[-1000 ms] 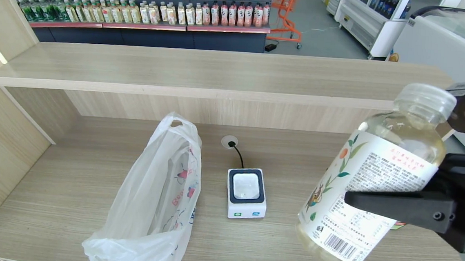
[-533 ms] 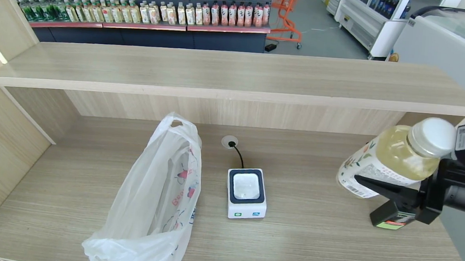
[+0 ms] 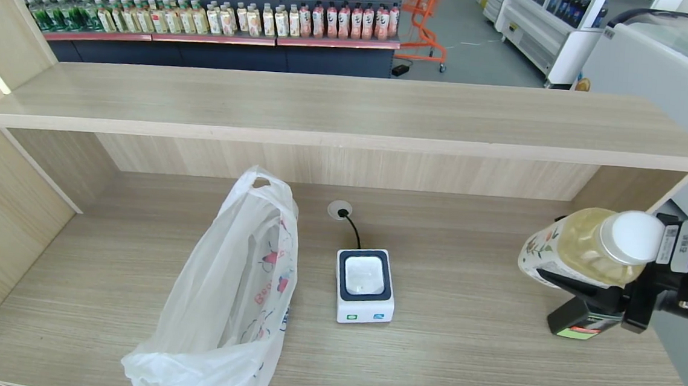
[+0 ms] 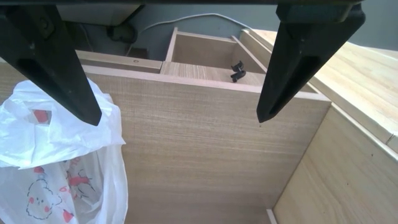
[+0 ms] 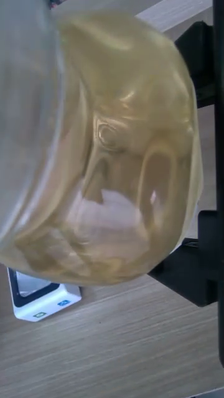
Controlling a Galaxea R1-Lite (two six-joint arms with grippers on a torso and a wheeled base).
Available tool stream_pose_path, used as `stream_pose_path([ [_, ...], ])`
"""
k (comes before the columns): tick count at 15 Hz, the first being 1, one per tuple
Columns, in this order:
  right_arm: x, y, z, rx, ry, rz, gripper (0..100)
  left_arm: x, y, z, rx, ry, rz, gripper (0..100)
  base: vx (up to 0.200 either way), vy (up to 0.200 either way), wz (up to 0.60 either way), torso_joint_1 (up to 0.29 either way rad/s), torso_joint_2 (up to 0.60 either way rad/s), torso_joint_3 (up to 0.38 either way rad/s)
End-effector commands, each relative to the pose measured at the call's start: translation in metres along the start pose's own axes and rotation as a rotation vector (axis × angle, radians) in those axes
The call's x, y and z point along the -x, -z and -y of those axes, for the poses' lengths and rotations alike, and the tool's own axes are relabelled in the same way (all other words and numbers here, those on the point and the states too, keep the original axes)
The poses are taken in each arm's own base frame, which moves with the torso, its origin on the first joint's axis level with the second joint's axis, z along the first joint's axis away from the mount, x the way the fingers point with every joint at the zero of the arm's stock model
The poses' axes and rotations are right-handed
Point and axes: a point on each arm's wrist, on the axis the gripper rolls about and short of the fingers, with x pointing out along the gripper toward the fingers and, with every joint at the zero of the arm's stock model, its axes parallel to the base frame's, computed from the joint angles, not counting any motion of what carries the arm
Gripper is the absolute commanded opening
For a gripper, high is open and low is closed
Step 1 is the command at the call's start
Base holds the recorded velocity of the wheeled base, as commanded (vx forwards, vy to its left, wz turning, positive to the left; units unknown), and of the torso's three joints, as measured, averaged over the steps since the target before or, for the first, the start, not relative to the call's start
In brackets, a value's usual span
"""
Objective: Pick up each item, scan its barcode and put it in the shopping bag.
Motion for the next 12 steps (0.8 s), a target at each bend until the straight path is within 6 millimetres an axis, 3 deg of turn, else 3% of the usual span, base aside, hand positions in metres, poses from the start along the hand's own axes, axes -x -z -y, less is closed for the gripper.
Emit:
stream_pose_path([
  [1, -0.001, -0.001, -0.001, -0.004, -0.009, 0.007, 0, 0.0, 0.0, 0.0, 0.0, 0.0, 0.0, 100, 0.0, 0.0, 0.0, 0.0, 0.0, 0.0],
  [6, -0.01, -0.013, -0.006, -0.099, -0.058, 0.068, 0, 0.0, 0.0, 0.0, 0.005, 0.0, 0.0, 100, 0.0, 0.2, 0.0, 0.005, 0.01, -0.001],
  [10, -0.026, -0.003, -0.001, -0.131, -0.083, 0.053, 0, 0.0, 0.0, 0.0, 0.002, 0.0, 0.0, 100, 0.0, 0.2, 0.0, -0.004, 0.0, 0.005],
  [12, -0.039, 0.004, 0.006, -0.132, -0.088, 0.046, 0, 0.0, 0.0, 0.0, 0.002, 0.0, 0.0, 100, 0.0, 0.0, 0.0, 0.0, 0.0, 0.0],
])
